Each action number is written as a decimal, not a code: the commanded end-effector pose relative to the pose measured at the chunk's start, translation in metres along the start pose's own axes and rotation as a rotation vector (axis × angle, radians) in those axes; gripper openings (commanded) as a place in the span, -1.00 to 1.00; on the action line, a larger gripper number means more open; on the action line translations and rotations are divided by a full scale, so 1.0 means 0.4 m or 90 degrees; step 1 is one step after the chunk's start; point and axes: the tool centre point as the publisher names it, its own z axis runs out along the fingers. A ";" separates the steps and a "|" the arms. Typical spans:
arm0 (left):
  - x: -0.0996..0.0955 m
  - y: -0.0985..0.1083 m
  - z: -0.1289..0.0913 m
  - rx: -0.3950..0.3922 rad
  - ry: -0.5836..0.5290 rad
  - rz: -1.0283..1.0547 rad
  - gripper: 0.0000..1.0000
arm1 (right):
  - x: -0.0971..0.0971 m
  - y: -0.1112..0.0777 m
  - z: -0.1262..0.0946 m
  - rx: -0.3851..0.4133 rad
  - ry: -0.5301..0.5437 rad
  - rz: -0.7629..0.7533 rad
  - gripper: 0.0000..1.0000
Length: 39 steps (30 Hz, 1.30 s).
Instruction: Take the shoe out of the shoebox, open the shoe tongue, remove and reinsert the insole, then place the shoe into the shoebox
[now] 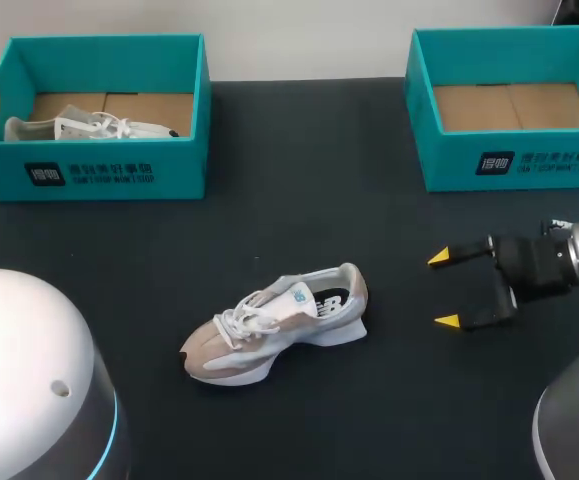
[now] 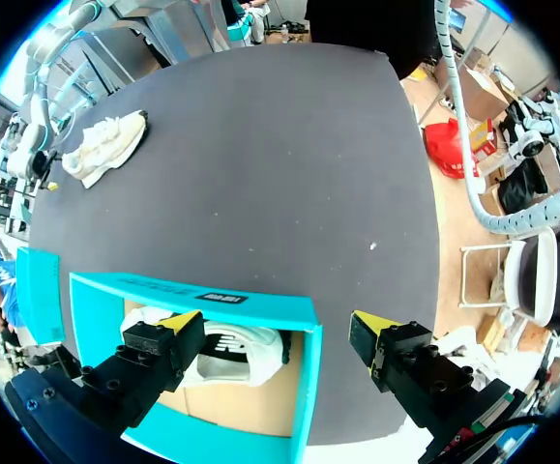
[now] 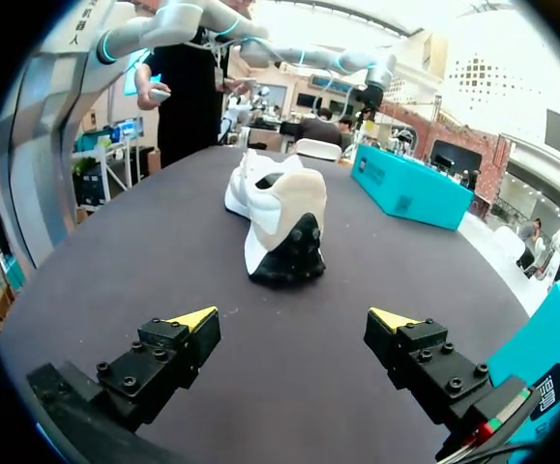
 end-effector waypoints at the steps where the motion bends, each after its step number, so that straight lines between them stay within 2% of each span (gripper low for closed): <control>1: 0.001 -0.002 0.000 -0.001 0.001 0.000 1.00 | -0.020 0.005 0.028 0.004 0.011 -0.003 1.00; 9: 0.001 -0.002 0.000 -0.001 0.001 0.000 1.00 | -0.063 0.023 0.111 -0.001 0.057 -0.019 1.00; 16: 0.001 -0.002 0.000 -0.001 0.001 0.000 1.00 | -0.072 0.035 0.156 -0.008 0.103 -0.025 1.00; 28: 0.001 -0.002 0.000 -0.001 0.001 0.000 1.00 | -0.050 0.048 0.232 -0.018 0.169 -0.019 1.00; 39: 0.001 -0.002 0.000 -0.001 0.001 0.000 1.00 | -0.010 0.064 0.299 -0.049 0.179 -0.007 1.00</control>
